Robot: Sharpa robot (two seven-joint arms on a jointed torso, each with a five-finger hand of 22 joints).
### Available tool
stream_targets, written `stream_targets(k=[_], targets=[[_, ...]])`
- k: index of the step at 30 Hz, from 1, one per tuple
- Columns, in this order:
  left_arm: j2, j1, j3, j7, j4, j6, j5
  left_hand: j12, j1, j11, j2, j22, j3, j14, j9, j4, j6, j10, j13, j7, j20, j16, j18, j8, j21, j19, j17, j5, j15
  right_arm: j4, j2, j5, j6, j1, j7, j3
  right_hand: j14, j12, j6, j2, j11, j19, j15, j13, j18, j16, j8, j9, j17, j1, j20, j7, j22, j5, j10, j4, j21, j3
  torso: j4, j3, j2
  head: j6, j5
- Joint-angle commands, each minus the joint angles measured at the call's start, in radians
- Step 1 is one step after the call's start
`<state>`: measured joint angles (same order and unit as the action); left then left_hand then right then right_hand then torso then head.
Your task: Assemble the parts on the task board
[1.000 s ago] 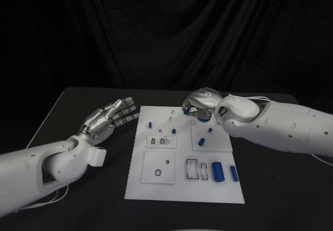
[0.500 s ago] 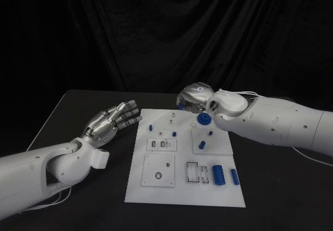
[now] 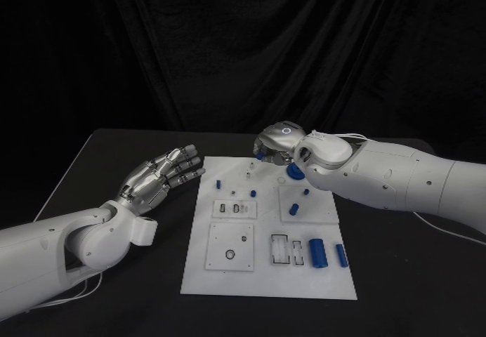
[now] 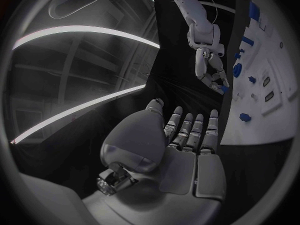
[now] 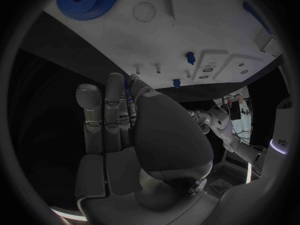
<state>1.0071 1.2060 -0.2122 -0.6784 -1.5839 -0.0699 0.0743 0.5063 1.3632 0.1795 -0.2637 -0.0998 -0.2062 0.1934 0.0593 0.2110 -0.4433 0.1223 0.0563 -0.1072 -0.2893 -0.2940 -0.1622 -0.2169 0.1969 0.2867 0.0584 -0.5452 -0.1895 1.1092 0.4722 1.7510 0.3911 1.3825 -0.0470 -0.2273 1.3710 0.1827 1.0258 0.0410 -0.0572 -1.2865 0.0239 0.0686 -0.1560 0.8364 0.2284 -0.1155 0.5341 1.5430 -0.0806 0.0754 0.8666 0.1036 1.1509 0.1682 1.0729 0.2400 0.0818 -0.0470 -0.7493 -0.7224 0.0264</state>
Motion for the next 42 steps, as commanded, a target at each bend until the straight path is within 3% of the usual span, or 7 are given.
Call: stream_targets(k=[1,4,10,23,42], targets=[[-0.003,0.002,0.001,-0.021,-0.001,-0.017,-0.001,-0.003,0.011,0.004,-0.002,0.0,0.0,0.003,0.0,-0.005,0.0,-0.002,0.0,0.006,-0.001,-0.005,-0.004,-0.002,0.006,0.005,-0.001,-0.005,-0.004,-0.005,-0.007,-0.016,-0.004,-0.004,-0.009,0.001,0.002,-0.008,0.014,-0.001,-0.005,0.003,-0.004,0.001,0.021,-0.004,0.004,-0.093,0.003,-0.007,-0.002,0.016,0.002,-0.001,0.005,0.006,0.004,-0.002,0.0046,-0.0027,-0.004,0.003,0.005],[-0.004,0.002,0.001,-0.02,0.0,-0.018,-0.001,-0.003,0.011,0.004,-0.002,0.0,0.0,0.003,0.0,-0.005,0.0,-0.002,0.0,0.006,-0.001,-0.005,-0.004,-0.002,0.006,0.005,-0.001,-0.005,-0.004,-0.01,-0.015,-0.02,-0.005,-0.007,-0.007,0.002,0.002,-0.01,0.012,-0.001,-0.005,0.003,-0.004,0.001,0.021,-0.003,0.002,-0.093,0.005,-0.007,-0.003,0.016,0.003,-0.001,0.005,0.006,0.004,-0.001,0.0065,-0.0039,-0.004,0.003,0.008],[-0.007,0.002,0.001,-0.019,0.002,-0.02,-0.001,-0.002,0.012,0.003,-0.003,0.0,0.001,0.004,0.0,-0.007,-0.002,-0.002,0.0,0.006,-0.001,-0.007,-0.004,-0.003,0.006,0.005,-0.001,-0.007,-0.005,-0.027,-0.031,-0.023,-0.01,-0.016,-0.003,0.002,0.003,-0.011,0.012,-0.001,-0.005,0.003,-0.004,0.001,0.021,-0.002,0.001,-0.093,0.006,-0.007,-0.003,0.017,0.004,-0.001,0.005,0.006,0.005,-0.001,0.0037,-0.0028,-0.001,-0.002,0.005],[-0.015,0.002,0.001,-0.016,0.007,-0.027,-0.001,-0.002,0.012,0.003,-0.003,0.0,0.003,0.004,0.0,-0.008,-0.002,-0.002,0.0,0.005,-0.001,-0.007,-0.003,-0.003,0.006,0.005,-0.001,-0.008,-0.006,-0.069,-0.06,-0.024,-0.019,-0.039,0.007,0.003,0.002,-0.02,0.003,0.001,-0.008,0.005,-0.006,0.001,0.02,-0.005,-0.007,-0.094,0.004,-0.008,-0.005,0.02,0.004,0.0,0.002,0.007,0.003,0.002,0.0046,-0.0027,-0.001,-0.011,0.0],[-0.022,0.002,0.001,-0.011,0.014,-0.036,-0.001,-0.004,0.014,0.003,-0.009,0.0,0.009,0.003,0.0,-0.012,-0.002,-0.005,-0.001,0.003,-0.001,-0.007,-0.002,-0.003,0.006,0.005,-0.002,-0.016,-0.007,-0.112,-0.088,-0.024,-0.014,-0.052,0.012,0.004,-0.012,-0.047,-0.023,0.005,-0.015,0.019,-0.011,0.002,0.017,-0.03,-0.032,-0.094,-0.017,-0.018,-0.01,0.022,-0.01,-0.003,-0.013,0.015,-0.014,0.007,0.0045,-0.0028,-0.002,-0.018,0.001]])
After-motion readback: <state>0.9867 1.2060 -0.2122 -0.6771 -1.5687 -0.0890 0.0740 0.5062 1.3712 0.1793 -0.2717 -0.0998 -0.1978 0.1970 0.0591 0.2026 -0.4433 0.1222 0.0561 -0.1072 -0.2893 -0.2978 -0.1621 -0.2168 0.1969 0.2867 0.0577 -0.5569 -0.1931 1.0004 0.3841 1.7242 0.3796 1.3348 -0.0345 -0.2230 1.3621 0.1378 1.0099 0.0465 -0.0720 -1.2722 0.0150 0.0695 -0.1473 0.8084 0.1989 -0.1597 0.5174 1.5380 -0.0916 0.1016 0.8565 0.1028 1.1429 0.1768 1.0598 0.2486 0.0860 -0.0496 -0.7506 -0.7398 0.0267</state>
